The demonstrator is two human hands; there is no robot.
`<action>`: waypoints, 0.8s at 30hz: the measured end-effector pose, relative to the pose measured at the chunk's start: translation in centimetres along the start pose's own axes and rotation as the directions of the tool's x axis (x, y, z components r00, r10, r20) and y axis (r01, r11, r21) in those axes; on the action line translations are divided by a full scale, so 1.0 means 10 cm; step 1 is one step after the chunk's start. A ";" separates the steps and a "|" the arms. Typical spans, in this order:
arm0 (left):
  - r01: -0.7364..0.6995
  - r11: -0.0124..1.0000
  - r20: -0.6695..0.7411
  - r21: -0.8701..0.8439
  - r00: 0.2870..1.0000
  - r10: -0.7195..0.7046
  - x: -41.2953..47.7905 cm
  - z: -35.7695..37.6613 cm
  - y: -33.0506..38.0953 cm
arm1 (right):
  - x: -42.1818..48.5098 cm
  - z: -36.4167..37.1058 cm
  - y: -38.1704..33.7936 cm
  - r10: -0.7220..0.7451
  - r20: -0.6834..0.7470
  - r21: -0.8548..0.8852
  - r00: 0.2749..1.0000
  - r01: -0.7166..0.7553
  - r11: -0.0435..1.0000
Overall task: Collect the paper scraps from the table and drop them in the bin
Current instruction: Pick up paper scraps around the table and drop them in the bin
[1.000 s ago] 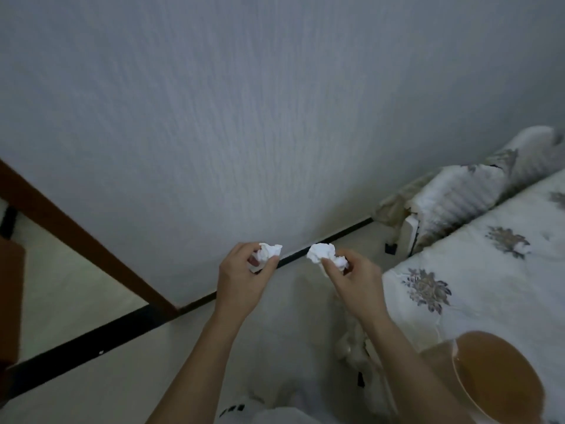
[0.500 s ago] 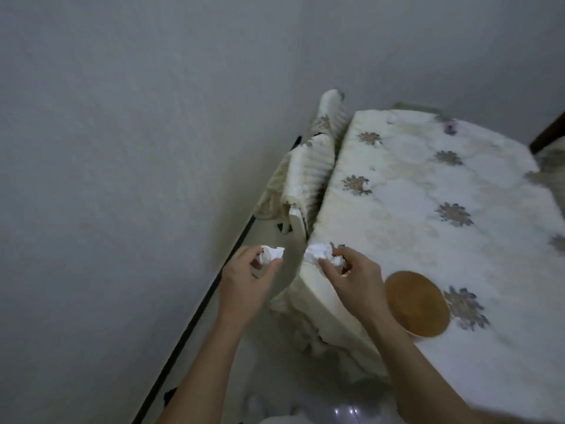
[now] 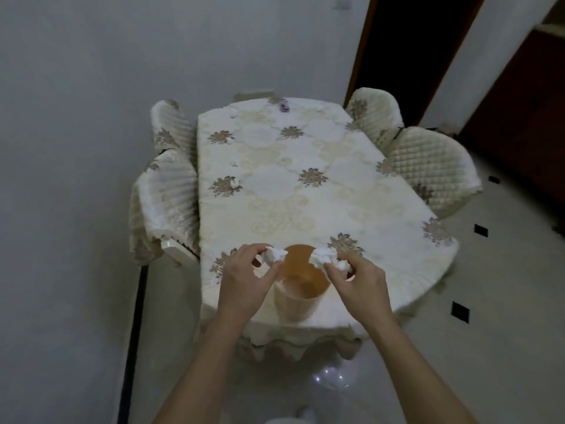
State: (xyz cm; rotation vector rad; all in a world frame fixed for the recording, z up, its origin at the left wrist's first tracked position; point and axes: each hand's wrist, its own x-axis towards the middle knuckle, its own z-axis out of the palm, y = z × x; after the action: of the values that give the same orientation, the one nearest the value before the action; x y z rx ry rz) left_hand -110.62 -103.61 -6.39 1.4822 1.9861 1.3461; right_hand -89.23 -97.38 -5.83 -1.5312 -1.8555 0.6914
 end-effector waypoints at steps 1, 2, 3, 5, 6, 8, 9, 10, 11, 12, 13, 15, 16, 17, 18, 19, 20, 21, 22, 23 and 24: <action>-0.009 1.000 0.020 0.008 1.000 0.009 0.03 0.06 0.02 | 0.02 -0.02 0.03 0.020 -0.005 0.001 1.000 -0.020 1.000; -0.018 1.000 0.038 0.016 0.999 0.017 0.06 0.10 0.04 | 0.05 -0.03 0.06 0.040 -0.001 -0.008 0.999 -0.040 0.999; -0.030 0.999 0.053 0.031 0.998 0.029 0.09 0.14 0.04 | 0.07 -0.03 0.07 0.048 0.007 -0.022 0.999 -0.048 0.999; -0.066 0.993 0.079 0.094 0.995 0.059 0.16 0.21 0.02 | 0.12 0.00 0.06 0.050 0.032 -0.062 0.998 -0.047 0.997; -0.087 0.987 0.089 0.136 0.993 0.075 0.19 0.24 0.00 | 0.15 0.02 0.05 0.054 0.050 -0.077 0.997 -0.050 0.996; -0.127 0.965 0.098 0.231 0.989 0.107 0.26 0.29 -0.01 | 0.20 0.07 0.02 0.077 0.103 -0.113 0.992 -0.065 0.991; -0.139 0.946 0.112 0.292 0.988 0.110 0.28 0.31 -0.01 | 0.23 0.09 0.01 0.086 0.146 -0.149 0.986 -0.064 0.987; -0.139 0.924 0.143 0.357 0.985 0.092 0.30 0.33 0.00 | 0.25 0.11 0.00 0.089 0.198 -0.199 0.976 -0.049 0.979; -0.135 0.898 0.190 0.419 0.980 0.059 0.31 0.36 0.01 | 0.26 0.13 0.00 0.091 0.245 -0.250 0.965 -0.028 0.968; -0.135 0.876 0.236 0.464 0.971 0.024 0.32 0.38 0.00 | 0.27 0.15 0.00 0.094 0.277 -0.289 0.956 -0.010 0.957; -0.136 0.860 0.269 0.491 0.963 -0.001 0.32 0.39 -0.01 | 0.26 0.16 0.00 0.091 0.284 -0.312 0.955 0.002 0.950; -0.144 0.848 0.297 0.510 0.955 -0.017 0.30 0.39 -0.04 | 0.25 0.17 0.02 0.049 0.254 -0.346 0.966 0.043 0.937; -0.150 0.847 0.296 0.510 0.955 -0.009 0.30 0.39 -0.05 | 0.25 0.17 0.03 0.016 0.234 -0.364 0.972 0.072 0.929; -0.159 0.846 0.290 0.509 0.957 0.006 0.29 0.39 -0.06 | 0.25 0.17 0.04 -0.015 0.218 -0.378 0.976 0.099 0.921; -0.172 0.841 0.282 0.513 0.959 0.024 0.28 0.38 -0.06 | 0.25 0.17 0.03 -0.039 0.207 -0.387 0.978 0.118 0.915; -0.187 0.833 0.275 0.521 0.961 0.044 0.29 0.38 -0.07 | 0.26 0.17 0.03 -0.057 0.199 -0.389 0.978 0.132 0.912; -0.203 0.823 0.267 0.531 0.961 0.065 0.30 0.38 -0.07 | 0.27 0.17 0.01 -0.072 0.193 -0.387 0.978 0.143 0.911; -0.216 0.813 0.259 0.541 0.962 0.083 0.32 0.37 -0.07 | 0.29 0.17 0.00 -0.091 0.186 -0.383 0.978 0.157 0.910; -0.225 0.806 0.250 0.547 0.963 0.100 0.34 0.37 -0.06 | 0.31 0.16 -0.02 -0.113 0.179 -0.382 0.977 0.174 0.907; -0.234 0.801 0.243 0.551 0.963 0.114 0.37 0.35 -0.04 | 0.34 0.16 -0.04 -0.139 0.171 -0.388 0.975 0.196 0.901; -0.243 0.796 0.238 0.555 0.963 0.128 0.41 0.34 -0.02 | 0.37 0.15 -0.07 -0.161 0.166 -0.400 0.973 0.215 0.891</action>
State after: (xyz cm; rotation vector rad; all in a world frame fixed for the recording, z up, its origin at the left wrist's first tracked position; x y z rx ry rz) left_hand -110.03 -98.42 -7.18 2.0278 2.2831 0.6220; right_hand -91.28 -93.91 -5.81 -1.5565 -2.3275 0.3193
